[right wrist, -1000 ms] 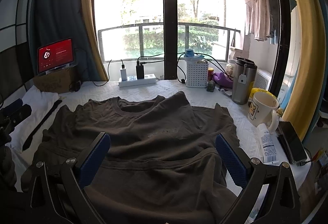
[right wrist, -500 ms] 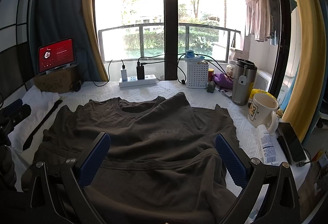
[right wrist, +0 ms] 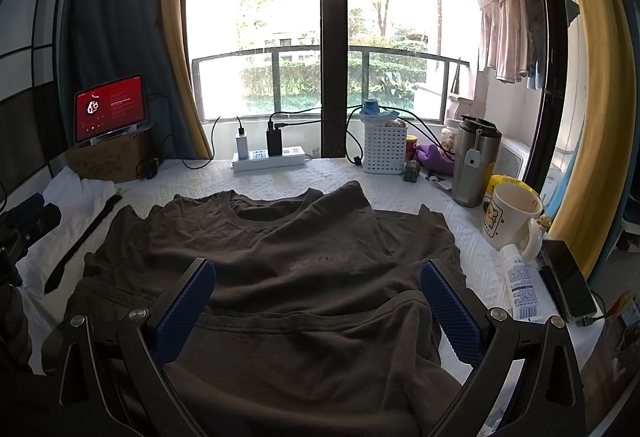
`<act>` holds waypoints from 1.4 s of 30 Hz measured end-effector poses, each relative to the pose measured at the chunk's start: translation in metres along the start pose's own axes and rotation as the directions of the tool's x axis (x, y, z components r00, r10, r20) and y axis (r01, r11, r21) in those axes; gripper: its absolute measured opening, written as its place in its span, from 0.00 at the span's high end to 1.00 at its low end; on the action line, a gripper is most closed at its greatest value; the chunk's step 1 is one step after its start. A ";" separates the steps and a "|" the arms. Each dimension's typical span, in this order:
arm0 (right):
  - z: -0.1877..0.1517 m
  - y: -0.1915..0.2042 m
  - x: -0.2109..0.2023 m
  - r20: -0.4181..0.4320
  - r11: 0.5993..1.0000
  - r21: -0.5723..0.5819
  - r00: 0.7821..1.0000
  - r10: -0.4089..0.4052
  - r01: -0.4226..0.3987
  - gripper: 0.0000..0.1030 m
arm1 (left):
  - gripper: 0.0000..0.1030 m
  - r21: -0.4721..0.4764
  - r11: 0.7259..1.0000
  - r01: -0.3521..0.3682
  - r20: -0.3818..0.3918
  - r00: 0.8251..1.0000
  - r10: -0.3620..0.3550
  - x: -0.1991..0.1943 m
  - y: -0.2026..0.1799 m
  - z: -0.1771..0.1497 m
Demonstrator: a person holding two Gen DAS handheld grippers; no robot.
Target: Fold small clothes
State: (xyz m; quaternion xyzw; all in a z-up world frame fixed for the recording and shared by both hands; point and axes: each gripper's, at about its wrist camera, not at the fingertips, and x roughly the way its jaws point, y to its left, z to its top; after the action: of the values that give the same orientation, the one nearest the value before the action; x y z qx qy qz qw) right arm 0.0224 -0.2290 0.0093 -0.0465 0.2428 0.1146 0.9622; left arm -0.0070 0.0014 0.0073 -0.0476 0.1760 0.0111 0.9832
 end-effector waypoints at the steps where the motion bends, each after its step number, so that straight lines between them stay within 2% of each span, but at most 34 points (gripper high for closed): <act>1: 0.000 0.000 0.000 0.000 1.000 0.001 1.000 0.000 0.000 0.00 | 0.02 0.000 1.000 -0.001 0.000 1.000 0.001 0.000 0.000 0.000; 29: -0.001 -0.001 0.000 0.000 1.000 0.006 1.000 0.001 -0.001 0.00 | 0.02 0.025 1.000 0.000 -0.010 1.000 0.000 0.003 -0.001 0.001; 42: -0.011 -0.024 0.029 -0.053 1.000 0.028 0.999 -0.010 0.011 0.00 | 0.02 0.079 0.997 0.011 -0.071 0.997 -0.005 0.042 -0.018 0.001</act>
State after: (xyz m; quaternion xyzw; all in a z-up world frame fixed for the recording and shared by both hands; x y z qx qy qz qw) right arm 0.0473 -0.2480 -0.0136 -0.0374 0.2697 0.1050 0.9565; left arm 0.0331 -0.0163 -0.0044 -0.0094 0.2107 -0.0014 0.9775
